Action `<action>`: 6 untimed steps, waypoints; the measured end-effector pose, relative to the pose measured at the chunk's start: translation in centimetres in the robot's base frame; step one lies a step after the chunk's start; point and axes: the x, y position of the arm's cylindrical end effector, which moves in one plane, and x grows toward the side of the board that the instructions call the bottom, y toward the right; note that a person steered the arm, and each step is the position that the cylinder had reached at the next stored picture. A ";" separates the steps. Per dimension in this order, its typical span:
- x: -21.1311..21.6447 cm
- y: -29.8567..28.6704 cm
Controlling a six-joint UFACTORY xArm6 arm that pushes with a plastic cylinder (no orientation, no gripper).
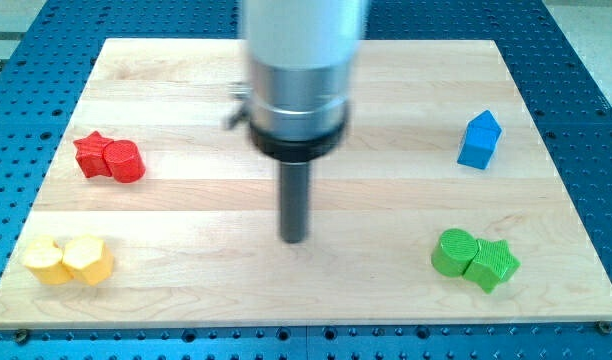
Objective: Separate the red blocks from each other
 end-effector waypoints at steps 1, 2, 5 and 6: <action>-0.6 -8.1; -3.5 -13.7; -15.5 -12.2; -16.6 -14.7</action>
